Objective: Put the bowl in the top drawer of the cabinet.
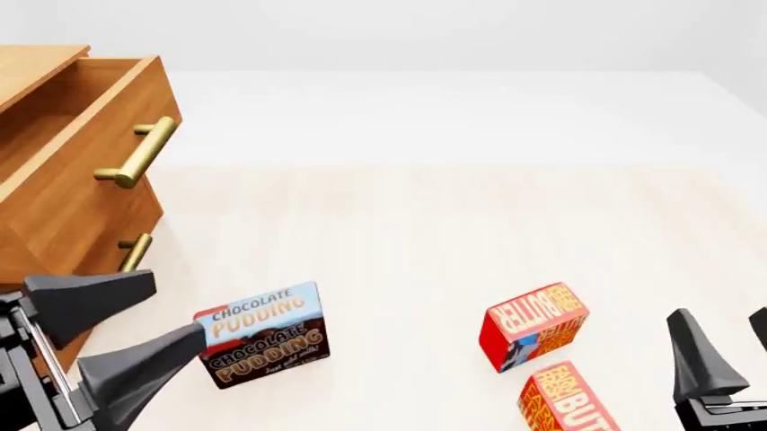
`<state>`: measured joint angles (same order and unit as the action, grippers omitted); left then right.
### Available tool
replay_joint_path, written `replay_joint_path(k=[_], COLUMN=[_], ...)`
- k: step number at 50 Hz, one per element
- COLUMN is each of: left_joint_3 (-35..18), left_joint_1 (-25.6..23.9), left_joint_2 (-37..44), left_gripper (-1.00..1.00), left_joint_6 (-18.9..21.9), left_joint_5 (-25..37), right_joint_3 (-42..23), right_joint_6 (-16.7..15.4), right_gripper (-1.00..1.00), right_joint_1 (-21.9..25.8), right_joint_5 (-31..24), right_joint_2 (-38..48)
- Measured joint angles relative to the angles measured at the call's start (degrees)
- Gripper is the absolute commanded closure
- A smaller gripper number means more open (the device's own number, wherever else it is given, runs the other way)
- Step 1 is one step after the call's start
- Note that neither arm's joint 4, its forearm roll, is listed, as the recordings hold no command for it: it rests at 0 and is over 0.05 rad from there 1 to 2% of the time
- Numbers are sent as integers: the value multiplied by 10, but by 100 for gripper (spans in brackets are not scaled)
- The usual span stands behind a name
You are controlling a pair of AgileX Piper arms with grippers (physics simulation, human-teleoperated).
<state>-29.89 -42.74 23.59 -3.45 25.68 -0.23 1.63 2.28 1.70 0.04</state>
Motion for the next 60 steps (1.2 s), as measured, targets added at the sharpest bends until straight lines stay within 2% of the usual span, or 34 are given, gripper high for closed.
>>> replay_joint_path(k=[13, 30, 46, 60], left_joint_3=[3, -8, 29, 38], left_joint_1=[-26, -39, -98, -143], left_joint_2=[36, 79, 153, 201], left_gripper=[-100, -100, -100, -100], left_joint_6=[-3, 6, -28, -51], left_joint_5=[-4, 27, 15, 6], right_joint_3=[0, 0, 0, 0], right_joint_6=[2, 4, 3, 4], right_gripper=[-100, -100, -100, -100], right_joint_1=[2, 2, 3, 4], right_joint_5=[1, 1, 1, 2], right_joint_2=[0, 0, 0, 0])
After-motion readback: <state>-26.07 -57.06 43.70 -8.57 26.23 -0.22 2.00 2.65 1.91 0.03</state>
